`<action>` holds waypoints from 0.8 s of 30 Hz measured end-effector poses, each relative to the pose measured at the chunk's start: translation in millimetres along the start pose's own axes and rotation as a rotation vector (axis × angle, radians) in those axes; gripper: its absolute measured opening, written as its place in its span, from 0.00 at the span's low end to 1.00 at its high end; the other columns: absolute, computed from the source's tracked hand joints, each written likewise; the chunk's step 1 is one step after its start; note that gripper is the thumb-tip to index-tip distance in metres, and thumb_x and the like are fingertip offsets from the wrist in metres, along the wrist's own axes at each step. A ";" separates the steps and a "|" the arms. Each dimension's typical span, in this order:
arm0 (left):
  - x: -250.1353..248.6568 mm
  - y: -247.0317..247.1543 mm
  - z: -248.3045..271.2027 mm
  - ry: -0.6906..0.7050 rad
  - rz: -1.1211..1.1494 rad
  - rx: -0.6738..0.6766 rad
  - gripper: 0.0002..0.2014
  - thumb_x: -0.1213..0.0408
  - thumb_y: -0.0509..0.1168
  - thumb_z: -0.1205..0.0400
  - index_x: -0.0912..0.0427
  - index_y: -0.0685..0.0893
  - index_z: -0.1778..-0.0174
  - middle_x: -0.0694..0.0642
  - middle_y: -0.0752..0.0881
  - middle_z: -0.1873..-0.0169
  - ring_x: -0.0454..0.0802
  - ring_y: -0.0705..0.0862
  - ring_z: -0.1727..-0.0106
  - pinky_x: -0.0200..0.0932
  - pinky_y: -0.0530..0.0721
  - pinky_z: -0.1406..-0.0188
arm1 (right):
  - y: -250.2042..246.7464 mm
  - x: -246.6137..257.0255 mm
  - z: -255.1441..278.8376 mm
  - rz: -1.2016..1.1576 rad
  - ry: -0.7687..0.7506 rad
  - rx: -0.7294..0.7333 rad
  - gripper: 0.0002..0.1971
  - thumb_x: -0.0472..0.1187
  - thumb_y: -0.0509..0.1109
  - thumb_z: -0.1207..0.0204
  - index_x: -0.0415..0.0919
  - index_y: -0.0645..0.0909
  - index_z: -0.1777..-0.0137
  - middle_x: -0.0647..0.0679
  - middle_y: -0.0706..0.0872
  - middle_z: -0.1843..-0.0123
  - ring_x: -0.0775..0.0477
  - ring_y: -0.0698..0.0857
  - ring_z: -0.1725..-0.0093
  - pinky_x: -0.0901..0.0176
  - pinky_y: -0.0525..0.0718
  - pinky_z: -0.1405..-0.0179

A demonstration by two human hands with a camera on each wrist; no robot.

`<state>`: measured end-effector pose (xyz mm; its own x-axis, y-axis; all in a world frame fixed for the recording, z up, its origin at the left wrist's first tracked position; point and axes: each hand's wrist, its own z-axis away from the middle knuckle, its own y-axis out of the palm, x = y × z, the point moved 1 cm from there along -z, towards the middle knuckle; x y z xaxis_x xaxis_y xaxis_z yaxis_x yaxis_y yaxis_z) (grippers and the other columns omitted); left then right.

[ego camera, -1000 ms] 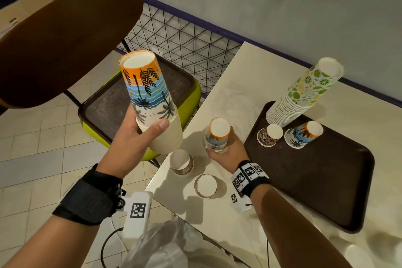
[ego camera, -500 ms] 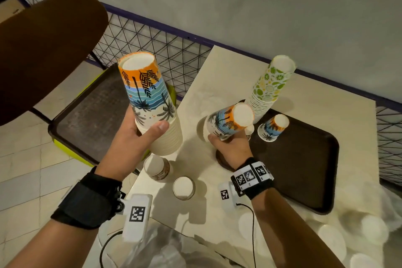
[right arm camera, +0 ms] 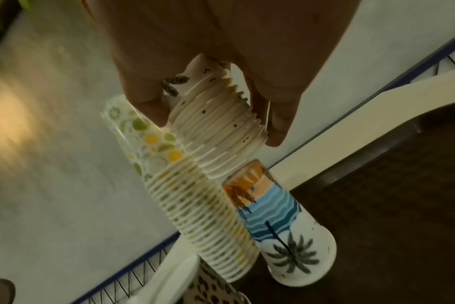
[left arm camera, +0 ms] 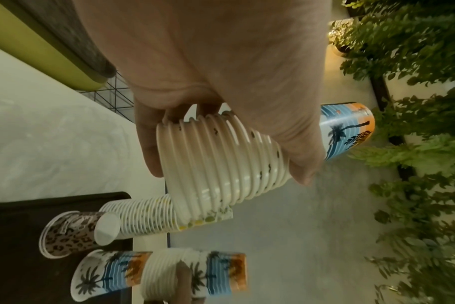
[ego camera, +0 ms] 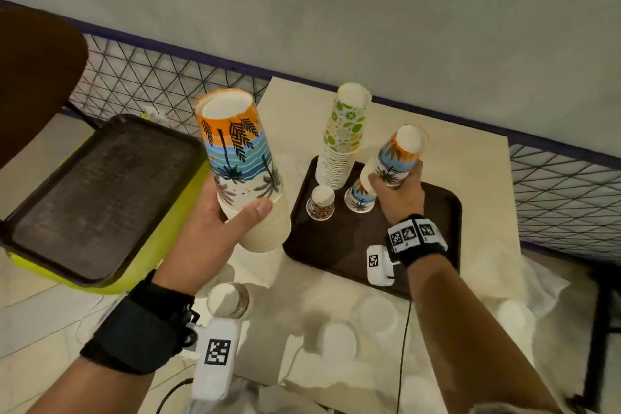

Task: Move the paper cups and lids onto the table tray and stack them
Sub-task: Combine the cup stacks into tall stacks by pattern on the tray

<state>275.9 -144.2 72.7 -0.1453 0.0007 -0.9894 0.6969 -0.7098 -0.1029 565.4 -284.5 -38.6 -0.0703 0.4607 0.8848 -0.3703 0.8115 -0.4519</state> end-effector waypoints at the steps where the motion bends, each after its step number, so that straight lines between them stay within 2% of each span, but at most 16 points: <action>1: 0.4 6.4 -0.5 0.000 0.004 0.003 0.35 0.45 0.76 0.25 0.38 0.72 0.22 0.35 0.85 0.30 0.35 0.83 0.30 0.58 0.81 0.29 | 4.4 -3.7 -4.4 0.011 0.006 0.019 0.37 0.45 0.80 0.29 0.48 0.67 0.22 0.52 0.84 0.40 0.52 0.82 0.42 0.64 0.74 0.41; 3: 0.2 18.6 -2.0 -0.003 0.002 0.007 0.37 0.43 0.77 0.25 0.39 0.71 0.20 0.36 0.85 0.29 0.35 0.83 0.29 0.59 0.81 0.28 | 15.1 -16.4 -13.2 0.033 0.032 0.059 0.38 0.45 0.81 0.30 0.49 0.67 0.22 0.49 0.86 0.36 0.48 0.84 0.38 0.62 0.75 0.40; 7: 6.0 41.5 -7.2 -0.011 0.004 0.048 0.39 0.42 0.74 0.25 0.44 0.70 0.17 0.42 0.84 0.26 0.43 0.82 0.25 0.69 0.79 0.24 | 29.2 -49.4 -23.7 0.064 0.110 0.132 0.39 0.45 0.83 0.31 0.50 0.67 0.22 0.46 0.86 0.33 0.41 0.84 0.32 0.58 0.77 0.38; 11: 13.5 65.2 -13.7 -0.008 -0.009 0.082 0.37 0.44 0.75 0.22 0.42 0.70 0.17 0.43 0.83 0.24 0.47 0.81 0.22 0.67 0.75 0.20 | 27.6 -67.9 -25.4 0.096 0.198 0.224 0.46 0.44 0.83 0.30 0.51 0.61 0.16 0.44 0.83 0.28 0.39 0.81 0.28 0.51 0.76 0.30; 13: 16.5 73.6 -19.3 -0.013 -0.023 0.096 0.37 0.44 0.75 0.22 0.41 0.69 0.17 0.43 0.82 0.24 0.47 0.80 0.22 0.66 0.75 0.20 | 18.5 -68.5 -23.6 0.105 0.209 0.247 0.51 0.45 0.84 0.32 0.50 0.56 0.14 0.43 0.78 0.23 0.38 0.77 0.23 0.46 0.74 0.25; 14: 17.5 76.7 -23.0 -0.015 -0.031 0.101 0.37 0.44 0.75 0.22 0.40 0.69 0.17 0.42 0.82 0.24 0.46 0.80 0.22 0.65 0.75 0.20 | 11.4 -65.8 -22.2 0.132 0.189 0.219 0.52 0.45 0.84 0.32 0.48 0.55 0.13 0.41 0.74 0.20 0.37 0.74 0.21 0.43 0.73 0.22; 16: 19.3 82.1 -29.8 -0.029 -0.046 0.114 0.36 0.44 0.75 0.22 0.39 0.69 0.18 0.40 0.82 0.24 0.43 0.80 0.23 0.63 0.76 0.20 | -8.2 -54.2 -13.6 0.184 0.078 0.067 0.45 0.46 0.80 0.31 0.43 0.61 0.16 0.39 0.71 0.22 0.35 0.72 0.23 0.37 0.73 0.23; 18: 21.2 88.7 -36.2 -0.034 -0.062 0.138 0.35 0.45 0.75 0.20 0.39 0.69 0.18 0.38 0.82 0.25 0.42 0.80 0.23 0.62 0.76 0.20 | -31.3 -31.8 8.9 0.144 -0.092 -0.110 0.35 0.48 0.74 0.33 0.45 0.69 0.25 0.42 0.73 0.29 0.37 0.74 0.31 0.34 0.78 0.31; 19: 21.7 92.5 -39.1 -0.033 -0.071 0.149 0.34 0.47 0.75 0.19 0.38 0.69 0.18 0.37 0.82 0.25 0.41 0.80 0.23 0.61 0.76 0.20 | -39.6 -19.7 23.2 0.081 -0.170 -0.143 0.31 0.48 0.71 0.34 0.48 0.71 0.29 0.45 0.74 0.33 0.39 0.75 0.34 0.35 0.79 0.36; 21: 22.0 101.1 -43.3 -0.027 -0.080 0.167 0.33 0.49 0.74 0.17 0.39 0.68 0.17 0.36 0.81 0.25 0.38 0.79 0.23 0.58 0.76 0.19 | -48.6 5.2 53.8 -0.049 -0.311 -0.042 0.26 0.47 0.68 0.33 0.54 0.72 0.32 0.50 0.75 0.36 0.42 0.77 0.36 0.36 0.82 0.39; 23: 21.6 110.7 -45.7 -0.020 -0.074 0.188 0.31 0.54 0.72 0.14 0.41 0.67 0.17 0.37 0.82 0.25 0.37 0.80 0.24 0.55 0.76 0.20 | -45.1 26.4 79.2 -0.187 -0.382 0.229 0.26 0.46 0.67 0.26 0.58 0.70 0.28 0.51 0.77 0.32 0.47 0.78 0.31 0.38 0.82 0.35; 24: 21.8 115.2 -46.5 -0.025 -0.055 0.205 0.29 0.56 0.71 0.13 0.43 0.67 0.18 0.38 0.83 0.26 0.39 0.81 0.24 0.54 0.77 0.21 | -40.9 34.1 87.9 -0.288 -0.355 0.385 0.26 0.47 0.67 0.22 0.58 0.68 0.24 0.52 0.77 0.27 0.49 0.77 0.27 0.41 0.80 0.30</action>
<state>385.7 -193.2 34.5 -0.1989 0.0277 -0.9796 0.5304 -0.8375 -0.1313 496.7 -333.6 20.0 -0.1980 0.0386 0.9794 -0.7249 0.6668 -0.1728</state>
